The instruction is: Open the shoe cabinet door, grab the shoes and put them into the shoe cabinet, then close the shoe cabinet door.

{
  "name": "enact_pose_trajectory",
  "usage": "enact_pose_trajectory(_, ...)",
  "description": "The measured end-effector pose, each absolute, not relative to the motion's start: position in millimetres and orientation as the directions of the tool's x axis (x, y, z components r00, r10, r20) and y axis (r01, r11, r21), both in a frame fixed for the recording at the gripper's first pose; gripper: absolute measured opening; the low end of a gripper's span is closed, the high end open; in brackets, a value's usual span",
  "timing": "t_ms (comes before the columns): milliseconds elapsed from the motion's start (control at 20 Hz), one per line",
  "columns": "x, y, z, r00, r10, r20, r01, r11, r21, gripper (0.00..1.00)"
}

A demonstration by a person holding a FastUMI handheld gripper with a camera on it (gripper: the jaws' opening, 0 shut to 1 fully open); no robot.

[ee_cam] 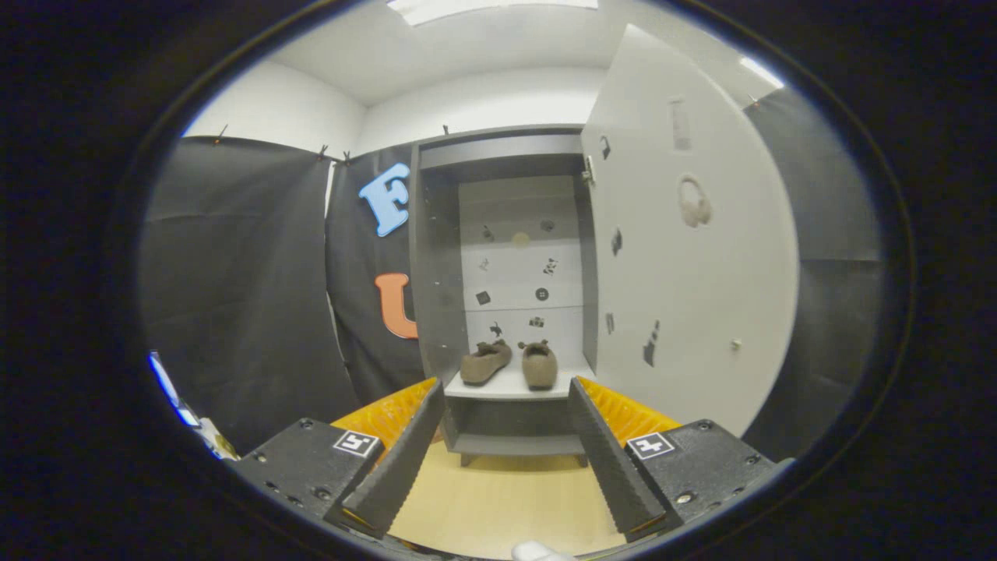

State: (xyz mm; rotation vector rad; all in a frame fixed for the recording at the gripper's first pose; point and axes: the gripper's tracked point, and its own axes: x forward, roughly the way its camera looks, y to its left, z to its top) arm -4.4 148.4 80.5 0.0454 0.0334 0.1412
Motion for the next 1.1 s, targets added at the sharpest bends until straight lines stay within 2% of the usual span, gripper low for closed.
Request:
enact_pose_trajectory(300,-62.1,31.3,74.4,0.998,-0.043,-0.041,0.043,0.999,0.016,1.0)
enact_pose_trajectory(400,-67.8,-10.7,73.5,0.993,-0.11,-0.041,0.111,0.994,0.018,1.0)
enact_pose_trajectory(550,-56.0,-60.1,68.1,0.988,-0.147,-0.042,0.148,0.988,0.034,1.0)
enact_pose_trajectory(750,-13.5,-96.2,59.5,0.995,-0.081,-0.065,0.084,0.995,0.055,0.99)
enact_pose_trajectory(1100,44.5,-91.0,66.8,0.988,0.129,-0.083,-0.127,0.992,0.023,0.99)
